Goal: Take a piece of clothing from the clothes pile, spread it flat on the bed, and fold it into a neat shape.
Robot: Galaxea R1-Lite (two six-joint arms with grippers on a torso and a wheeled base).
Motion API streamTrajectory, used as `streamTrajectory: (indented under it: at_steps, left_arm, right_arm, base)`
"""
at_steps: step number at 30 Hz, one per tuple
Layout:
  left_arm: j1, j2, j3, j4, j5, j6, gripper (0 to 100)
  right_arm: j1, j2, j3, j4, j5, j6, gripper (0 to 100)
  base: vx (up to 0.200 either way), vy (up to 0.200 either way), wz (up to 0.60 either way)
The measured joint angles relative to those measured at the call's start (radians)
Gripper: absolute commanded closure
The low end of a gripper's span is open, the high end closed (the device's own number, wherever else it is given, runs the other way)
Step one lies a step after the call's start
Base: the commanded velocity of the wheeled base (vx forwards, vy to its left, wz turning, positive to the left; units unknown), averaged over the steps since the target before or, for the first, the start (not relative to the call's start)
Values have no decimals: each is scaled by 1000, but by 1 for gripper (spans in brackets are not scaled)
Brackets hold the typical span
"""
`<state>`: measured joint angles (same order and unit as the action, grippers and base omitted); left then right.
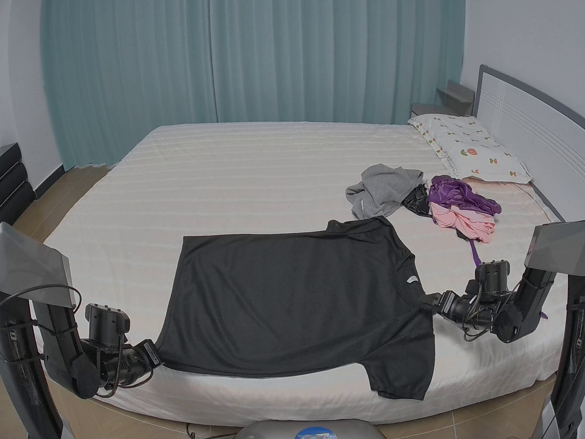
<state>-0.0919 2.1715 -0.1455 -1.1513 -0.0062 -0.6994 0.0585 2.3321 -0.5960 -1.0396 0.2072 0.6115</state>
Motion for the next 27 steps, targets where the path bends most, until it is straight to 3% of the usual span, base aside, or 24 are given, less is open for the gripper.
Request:
streamTrajectory:
  at_steps: [7, 13, 19, 27]
  left_arm:
    - [0, -4, -2, 1, 0, -5, 100]
    - [0, -6, -2, 1, 0, -6, 100]
    - [0, -7, -1, 1, 0, -6, 100]
    - [0, -10, -1, 1, 0, -6, 100]
  right_arm:
    - [-10, -55, 178, -47, 77, -57, 0]
    - [8, -61, 318, -168, 131, -72, 0]
    - [36, -12, 380, -290, 139, -89, 0]
    - [56, 33, 397, -310, 137, -108, 0]
  base:
    - [0, 0, 0]
    - [0, 0, 0]
    - [0, 0, 0]
    - [0, 0, 0]
